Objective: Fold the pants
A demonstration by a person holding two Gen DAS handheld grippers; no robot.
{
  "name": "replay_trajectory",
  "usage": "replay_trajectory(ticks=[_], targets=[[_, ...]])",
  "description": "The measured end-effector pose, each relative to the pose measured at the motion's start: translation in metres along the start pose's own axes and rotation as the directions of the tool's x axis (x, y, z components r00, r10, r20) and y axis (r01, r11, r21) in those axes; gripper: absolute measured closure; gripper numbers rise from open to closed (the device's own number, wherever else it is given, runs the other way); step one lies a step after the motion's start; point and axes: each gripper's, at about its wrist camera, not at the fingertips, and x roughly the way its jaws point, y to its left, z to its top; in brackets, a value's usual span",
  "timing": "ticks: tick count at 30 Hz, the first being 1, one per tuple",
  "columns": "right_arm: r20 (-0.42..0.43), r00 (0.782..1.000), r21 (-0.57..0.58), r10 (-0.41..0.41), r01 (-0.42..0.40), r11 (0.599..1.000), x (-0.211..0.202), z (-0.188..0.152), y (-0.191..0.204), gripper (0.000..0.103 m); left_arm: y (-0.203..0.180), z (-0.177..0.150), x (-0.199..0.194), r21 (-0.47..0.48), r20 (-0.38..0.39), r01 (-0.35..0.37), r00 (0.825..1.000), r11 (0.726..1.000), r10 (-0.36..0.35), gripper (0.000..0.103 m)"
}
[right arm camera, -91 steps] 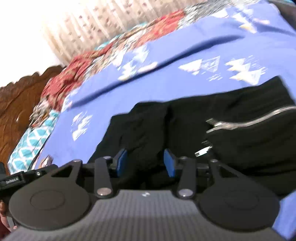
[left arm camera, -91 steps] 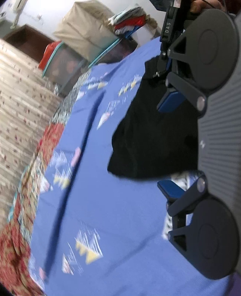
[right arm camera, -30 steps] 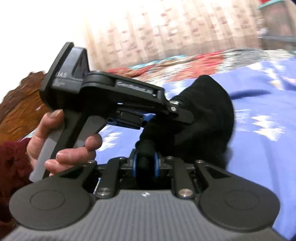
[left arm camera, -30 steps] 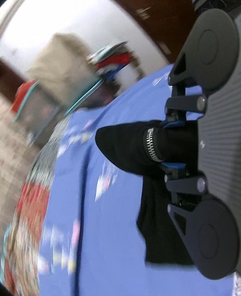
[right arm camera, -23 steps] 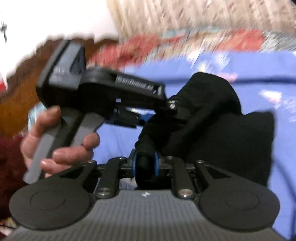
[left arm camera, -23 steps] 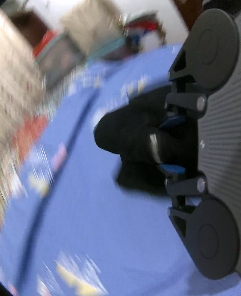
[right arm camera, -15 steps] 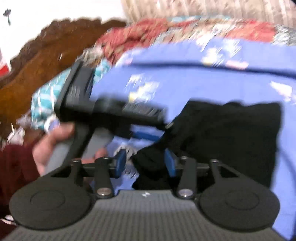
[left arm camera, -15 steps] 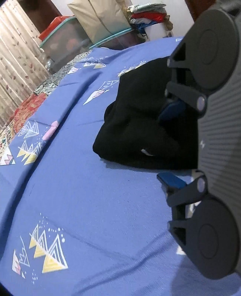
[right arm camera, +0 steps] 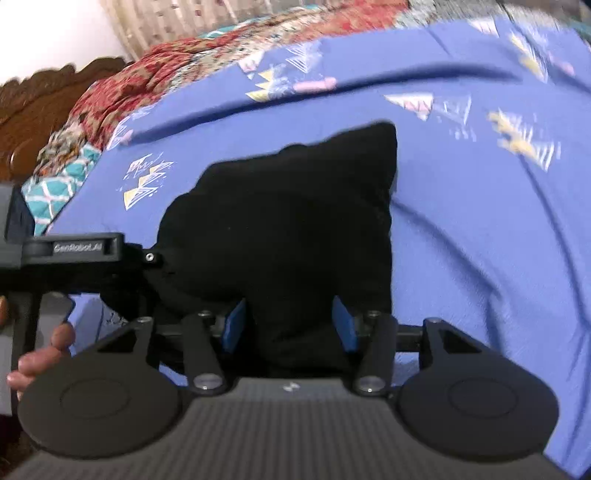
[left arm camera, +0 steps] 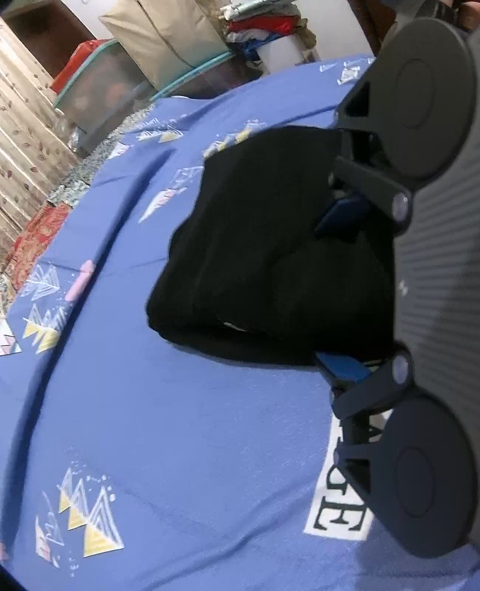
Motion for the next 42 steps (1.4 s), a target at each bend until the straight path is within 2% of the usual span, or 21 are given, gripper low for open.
replay_trajectory(ticks=[6, 9, 11, 14, 16, 17, 19, 20, 21, 23, 26, 27, 28, 31, 34, 38, 42], targets=[[0.15, 0.988, 0.035, 0.024, -0.029, 0.999, -0.018, 0.021, -0.021, 0.048, -0.007, 0.002, -0.035, 0.028, 0.113, 0.02, 0.993, 0.999, -0.023, 0.033], [0.207, 0.977, 0.056, 0.041, -0.054, 0.997, -0.017, 0.045, -0.027, 0.049, -0.017, 0.001, -0.05, 0.05, 0.17, 0.065, 0.983, 0.997, -0.073, 0.034], [0.214, 0.975, 0.061, 0.057, -0.072, 0.996, -0.009, 0.063, -0.027, 0.055, -0.025, -0.001, -0.052, 0.084, 0.177, 0.095, 0.978, 0.992, -0.109, 0.034], [0.187, 0.977, 0.068, 0.106, -0.121, 0.99, 0.012, 0.08, -0.02, 0.059, -0.033, -0.006, -0.043, 0.125, 0.14, 0.118, 0.981, 0.985, -0.135, 0.035], [0.12, 0.988, 0.076, 0.099, -0.109, 0.991, 0.041, 0.087, -0.021, 0.059, -0.032, -0.011, -0.028, 0.123, 0.097, 0.111, 0.988, 0.986, -0.124, 0.036], [0.065, 0.994, 0.085, 0.085, -0.09, 0.992, 0.059, 0.087, -0.022, 0.059, -0.03, -0.014, -0.022, 0.12, 0.082, 0.102, 0.99, 0.987, -0.112, 0.036], [-0.037, 0.999, 0.021, -0.036, 0.036, 0.999, 0.099, 0.079, -0.026, 0.055, -0.023, -0.02, -0.005, 0.122, 0.045, 0.058, 0.997, 0.991, -0.064, 0.037], [-0.055, 0.997, -0.003, -0.058, 0.058, 0.998, 0.113, 0.073, -0.028, 0.054, -0.022, -0.022, 0.002, 0.134, 0.036, 0.049, 0.998, 0.99, -0.054, 0.037], [-0.037, 0.998, 0.006, -0.053, 0.053, 0.999, 0.117, 0.071, -0.031, 0.051, -0.022, -0.023, 0.003, 0.143, 0.042, 0.047, 0.998, 0.989, -0.053, 0.037], [-0.038, 0.998, 0.024, -0.059, 0.06, 0.998, 0.115, 0.075, -0.029, 0.051, -0.024, -0.021, 0.0, 0.142, 0.039, 0.044, 0.998, 0.989, -0.05, 0.037], [-0.025, 0.996, -0.043, -0.082, 0.081, 0.996, 0.104, 0.075, -0.016, 0.051, -0.026, -0.019, -0.007, 0.137, 0.037, 0.05, 0.998, 0.989, -0.055, 0.036], [-0.004, 0.997, -0.032, -0.075, 0.075, 0.997, 0.095, 0.075, -0.015, 0.05, -0.026, -0.019, -0.012, 0.132, 0.048, 0.056, 0.997, 0.99, -0.062, 0.034], [0.018, 0.998, -0.009, -0.061, 0.061, 0.998, 0.085, 0.073, -0.016, 0.049, -0.026, -0.018, -0.017, 0.127, 0.06, 0.061, 0.996, 0.99, -0.069, 0.031], [0.107, 0.994, 0.034, -0.007, 0.004, 0.999, 0.05, 0.064, -0.02, 0.049, -0.025, -0.02, -0.035, 0.109, 0.105, 0.092, 0.989, 0.99, -0.103, 0.029], [0.138, 0.988, -0.018, 0.073, -0.071, 0.997, 0.021, 0.05, -0.015, 0.05, -0.022, -0.021, -0.044, 0.094, 0.12, 0.122, 0.984, 0.988, -0.133, 0.029], [0.093, 0.99, -0.058, 0.11, -0.105, 0.993, 0.011, 0.025, -0.008, 0.05, -0.019, -0.028, -0.035, 0.098, 0.092, 0.096, 0.99, 0.991, -0.105, 0.029], [-0.069, 0.997, 0.017, 0.03, -0.029, 0.999, 0.049, -0.004, -0.02, 0.05, -0.019, -0.032, -0.022, 0.11, 0.075, 0.047, 0.996, 0.993, -0.055, 0.029]])
